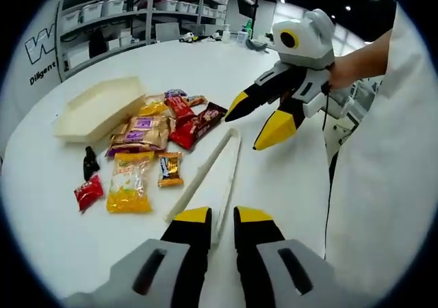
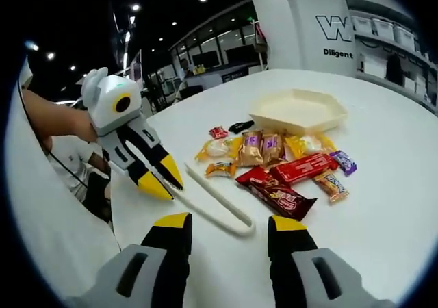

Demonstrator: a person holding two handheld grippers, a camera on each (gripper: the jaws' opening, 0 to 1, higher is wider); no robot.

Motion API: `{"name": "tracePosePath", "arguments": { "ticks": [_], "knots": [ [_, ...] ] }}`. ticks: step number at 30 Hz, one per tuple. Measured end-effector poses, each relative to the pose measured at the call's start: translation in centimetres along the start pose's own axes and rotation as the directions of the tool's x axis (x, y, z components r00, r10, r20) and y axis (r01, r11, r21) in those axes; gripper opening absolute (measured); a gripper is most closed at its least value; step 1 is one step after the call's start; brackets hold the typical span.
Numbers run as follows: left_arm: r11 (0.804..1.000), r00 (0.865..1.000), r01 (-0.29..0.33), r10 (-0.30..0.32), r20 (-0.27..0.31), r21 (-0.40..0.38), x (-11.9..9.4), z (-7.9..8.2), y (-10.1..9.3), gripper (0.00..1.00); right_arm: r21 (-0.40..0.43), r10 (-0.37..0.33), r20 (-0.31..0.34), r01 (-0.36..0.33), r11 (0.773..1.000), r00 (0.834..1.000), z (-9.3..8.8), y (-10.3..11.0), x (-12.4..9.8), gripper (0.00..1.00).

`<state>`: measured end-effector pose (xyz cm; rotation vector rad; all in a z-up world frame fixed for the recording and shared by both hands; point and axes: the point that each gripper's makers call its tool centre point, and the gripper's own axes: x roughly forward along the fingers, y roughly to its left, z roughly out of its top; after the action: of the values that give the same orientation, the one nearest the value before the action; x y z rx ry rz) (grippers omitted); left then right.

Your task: Place the target food into the container with the food tongs after gripping and lifting it, then release it inside without dropping or visibly crushing the food.

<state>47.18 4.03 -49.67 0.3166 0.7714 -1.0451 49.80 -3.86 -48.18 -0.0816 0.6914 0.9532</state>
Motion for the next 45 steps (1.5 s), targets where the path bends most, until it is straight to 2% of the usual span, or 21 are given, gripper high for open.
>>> {"name": "tracePosePath", "arguments": {
  "ticks": [14,19,21,23,24,30,33,36,38,39,41,42,45],
  "knots": [
    [0.998,1.000,0.024,-0.023,-0.016,0.057,0.3,0.1,-0.1,0.04,0.026,-0.005,-0.010,0.005,1.000,1.000,-0.5,-0.2,-0.2,0.41],
    [0.993,0.999,0.038,-0.034,-0.033,0.115,0.4,0.1,-0.3,0.03,0.034,-0.002,-0.015,0.003,0.999,1.000,-0.8,-0.1,-0.4,0.41],
    [0.992,0.998,0.053,-0.048,-0.042,0.117,0.4,0.0,-0.5,0.02,0.035,-0.005,-0.016,0.005,0.999,1.000,-0.8,-0.1,-0.5,0.41],
    [0.986,0.998,0.046,-0.039,-0.049,0.158,0.4,0.1,-0.4,0.02,0.039,-0.005,-0.012,0.006,0.999,1.000,-0.8,0.0,-0.6,0.41],
    [0.988,0.998,0.053,-0.047,-0.047,0.146,0.3,0.2,-0.6,0.02,0.040,-0.006,-0.012,0.006,0.999,1.000,-0.8,0.0,-0.7,0.41],
    [0.994,0.997,0.074,-0.076,0.021,0.087,-0.4,1.5,-1.2,0.02,0.054,-0.009,-0.001,0.009,0.999,1.000,-0.8,0.0,-1.1,0.41],
    [0.996,0.991,0.091,-0.093,0.098,0.024,-1.0,2.7,-1.7,0.02,0.072,0.001,0.013,-0.002,0.997,1.000,-0.7,0.3,-1.3,0.42],
    [0.996,0.986,0.083,-0.085,0.147,0.015,-1.6,3.5,-1.6,0.02,0.102,0.026,0.046,-0.031,0.994,0.999,-0.2,0.7,-1.5,0.42],
    [0.993,0.976,0.113,-0.105,0.191,-0.033,-2.0,4.2,-2.0,0.02,0.139,0.044,0.101,-0.058,0.989,0.994,0.8,1.2,-1.7,0.42],
    [0.991,0.968,0.126,-0.115,0.223,-0.039,-2.2,4.7,-2.1,0.02,0.163,0.059,0.133,-0.080,0.983,0.989,1.3,1.4,-1.9,0.43],
    [0.988,0.959,0.148,-0.131,0.251,-0.053,-2.5,5.1,-2.4,0.02,0.170,0.086,0.186,-0.119,0.978,0.979,2.3,1.8,-2.3,0.44],
    [0.987,0.958,0.149,-0.130,0.256,-0.055,-2.6,5.2,-2.5,0.02,0.168,0.097,0.200,-0.132,0.977,0.975,2.6,2.1,-2.4,0.44],
    [0.976,0.934,0.204,-0.172,0.314,-0.073,-3.2,6.3,-3.3,0.02,0.154,0.124,0.235,-0.163,0.974,0.964,3.4,2.7,-2.8,0.45]
  ]
}}
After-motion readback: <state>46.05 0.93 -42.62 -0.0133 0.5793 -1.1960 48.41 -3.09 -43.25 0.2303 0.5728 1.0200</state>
